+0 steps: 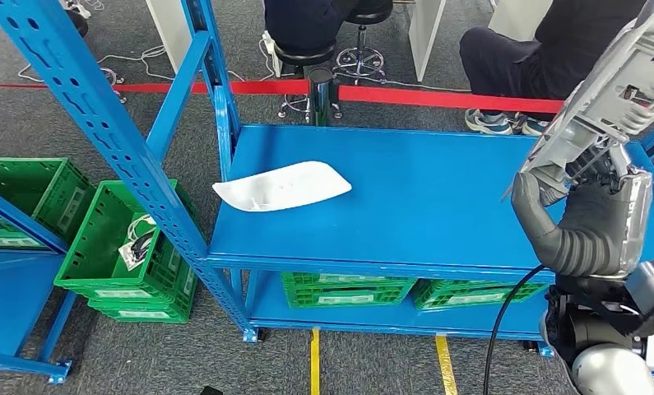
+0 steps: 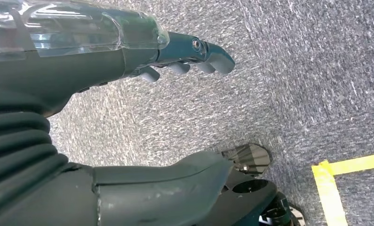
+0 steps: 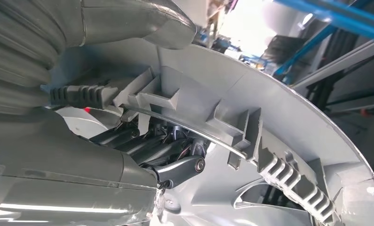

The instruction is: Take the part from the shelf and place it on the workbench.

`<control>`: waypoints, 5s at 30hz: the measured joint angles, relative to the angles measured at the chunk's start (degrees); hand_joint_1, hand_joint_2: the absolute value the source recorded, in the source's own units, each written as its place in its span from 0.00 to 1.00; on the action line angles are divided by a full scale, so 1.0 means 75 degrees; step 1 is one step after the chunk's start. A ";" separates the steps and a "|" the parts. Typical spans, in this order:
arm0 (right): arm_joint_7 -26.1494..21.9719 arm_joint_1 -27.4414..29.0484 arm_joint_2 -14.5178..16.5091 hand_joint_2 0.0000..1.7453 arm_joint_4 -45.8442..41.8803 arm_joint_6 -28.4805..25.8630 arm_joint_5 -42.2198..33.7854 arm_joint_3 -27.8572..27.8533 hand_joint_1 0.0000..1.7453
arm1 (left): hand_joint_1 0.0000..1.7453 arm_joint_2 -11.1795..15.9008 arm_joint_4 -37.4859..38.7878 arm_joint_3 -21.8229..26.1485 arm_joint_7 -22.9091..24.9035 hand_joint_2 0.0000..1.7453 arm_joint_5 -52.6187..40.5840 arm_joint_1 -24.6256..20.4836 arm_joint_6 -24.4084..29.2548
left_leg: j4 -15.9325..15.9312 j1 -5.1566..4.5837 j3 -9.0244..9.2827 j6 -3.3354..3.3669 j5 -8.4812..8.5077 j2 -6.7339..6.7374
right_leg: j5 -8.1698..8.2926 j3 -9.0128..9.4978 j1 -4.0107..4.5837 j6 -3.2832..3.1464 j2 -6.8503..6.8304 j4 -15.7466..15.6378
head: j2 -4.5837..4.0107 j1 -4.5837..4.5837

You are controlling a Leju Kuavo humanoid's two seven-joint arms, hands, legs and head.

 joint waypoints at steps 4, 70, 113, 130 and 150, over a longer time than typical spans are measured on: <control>-0.0076 0.0023 0.0079 1.00 -0.0240 0.0070 -0.0167 0.0053 1.00 | 0.00 0.0003 0.0000 0.0001 -0.0002 1.00 0.0077 0.0001 -0.0030 | 0.0000 0.0000 -0.0001 0.0000 0.0000 -0.0003 | 0.0000 0.0000 0.0000 0.0000 0.0000 0.0000 | 0.0000 0.0007; -0.2052 0.2045 0.1224 1.00 -0.0410 0.0306 -0.1301 0.1020 1.00 | 0.00 -0.0004 -0.0001 0.0041 -0.0347 1.00 0.0433 0.0009 -0.0256 | 0.0005 -0.0006 -0.0007 0.0004 -0.0005 -0.0011 | -0.0006 0.0001 -0.0001 0.0005 -0.0016 -0.0007 | 0.0000 0.0014; -0.1786 0.1924 0.1324 1.00 -0.0431 0.0296 -0.1193 0.1132 1.00 | 0.00 -0.0083 -0.0001 0.0050 -0.0301 1.00 0.0459 -0.0011 -0.0242 | -0.0171 -0.0024 -0.0035 0.0180 0.0318 -0.0061 | -0.0941 -0.0775 0.0055 0.0043 -0.0096 0.1513 | 0.0000 -0.0083; -0.1786 0.1902 0.1328 1.00 -0.0471 0.0293 -0.1176 0.1131 1.00 | 0.00 -0.0128 -0.0012 0.0052 -0.0277 1.00 0.0432 0.0010 -0.0227 | 0.2006 -0.0015 -0.1260 -0.0257 -0.0583 -0.0047 | 0.0107 0.0348 0.0221 -0.0523 -0.0130 -0.0472 | 0.0000 -0.0074; -0.1784 0.1958 0.1333 1.00 -0.0474 0.0293 -0.1196 0.1131 1.00 | 0.00 -0.0128 -0.0012 0.0052 -0.0230 1.00 0.0374 -0.0015 -0.0219 | -0.0223 -0.0038 -0.0487 0.0143 0.0682 -0.0044 | -0.0814 -0.0496 0.0083 -0.0016 -0.0092 0.2023 | 0.0000 0.0155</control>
